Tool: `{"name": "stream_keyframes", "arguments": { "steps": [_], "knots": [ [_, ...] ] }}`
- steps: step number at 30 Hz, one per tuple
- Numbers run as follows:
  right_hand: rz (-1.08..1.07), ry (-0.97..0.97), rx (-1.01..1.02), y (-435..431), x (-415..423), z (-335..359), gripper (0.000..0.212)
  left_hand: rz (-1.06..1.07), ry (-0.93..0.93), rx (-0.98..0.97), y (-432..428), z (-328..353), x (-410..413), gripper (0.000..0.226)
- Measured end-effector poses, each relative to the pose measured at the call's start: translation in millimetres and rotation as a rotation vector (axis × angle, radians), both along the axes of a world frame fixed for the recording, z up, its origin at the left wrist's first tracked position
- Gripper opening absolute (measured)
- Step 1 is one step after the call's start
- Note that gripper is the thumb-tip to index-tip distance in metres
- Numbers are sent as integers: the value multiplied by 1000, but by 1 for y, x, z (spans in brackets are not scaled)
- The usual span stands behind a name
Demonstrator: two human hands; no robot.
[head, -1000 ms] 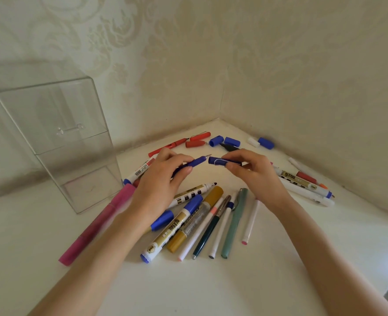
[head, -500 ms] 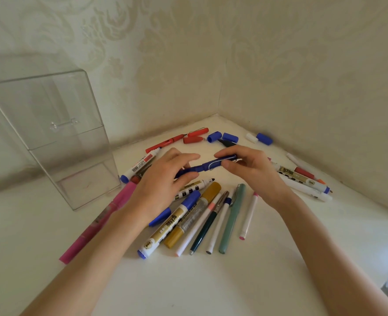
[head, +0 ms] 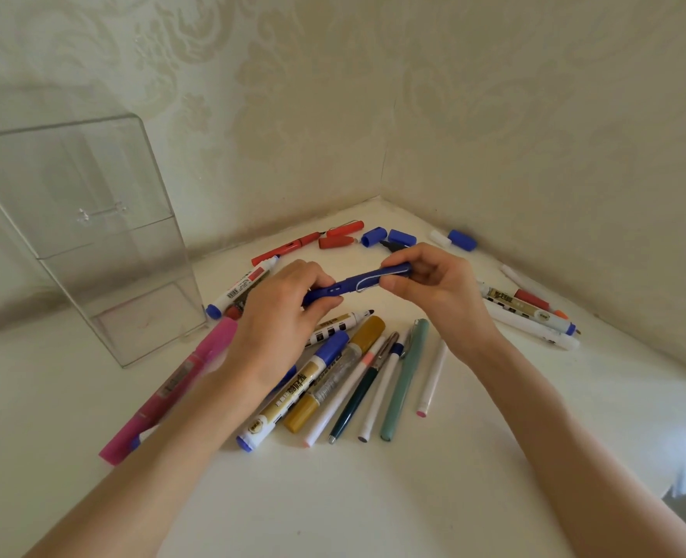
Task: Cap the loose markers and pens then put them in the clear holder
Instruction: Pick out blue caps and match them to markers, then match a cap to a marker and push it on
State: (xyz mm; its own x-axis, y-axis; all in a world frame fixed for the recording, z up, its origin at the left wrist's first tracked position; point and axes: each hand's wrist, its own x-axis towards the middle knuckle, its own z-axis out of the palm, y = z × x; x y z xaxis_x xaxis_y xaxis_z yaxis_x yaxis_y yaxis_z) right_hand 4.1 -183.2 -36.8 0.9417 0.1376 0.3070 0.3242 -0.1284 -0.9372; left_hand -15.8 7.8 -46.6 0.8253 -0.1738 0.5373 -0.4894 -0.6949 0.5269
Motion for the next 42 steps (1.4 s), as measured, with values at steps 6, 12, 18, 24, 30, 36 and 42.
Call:
{"name": "stream_keyframes", "arguments": {
  "steps": [6,12,18,24,30,36,42],
  "knots": [
    [40,165,163,-7,-2,11,12,-173,202,16,-15,12,-4,26],
    [-384,257,276,-28,-5,11,13,-111,216,38,-4,4,-7,15],
    [-463,36,-86,-17,-21,-7,8,16,104,129,-9,-4,-9,14],
    [129,-623,-948,-27,-61,-16,32,130,251,113,10,-12,-1,26],
    [83,-602,-1038,-34,-60,-26,32,109,309,150,11,-15,0,24],
    [15,-302,-811,-28,-40,-13,38,106,343,165,11,-12,9,21],
    [-416,43,-743,-37,75,16,20,115,289,-61,10,-5,21,15]
  ]
}}
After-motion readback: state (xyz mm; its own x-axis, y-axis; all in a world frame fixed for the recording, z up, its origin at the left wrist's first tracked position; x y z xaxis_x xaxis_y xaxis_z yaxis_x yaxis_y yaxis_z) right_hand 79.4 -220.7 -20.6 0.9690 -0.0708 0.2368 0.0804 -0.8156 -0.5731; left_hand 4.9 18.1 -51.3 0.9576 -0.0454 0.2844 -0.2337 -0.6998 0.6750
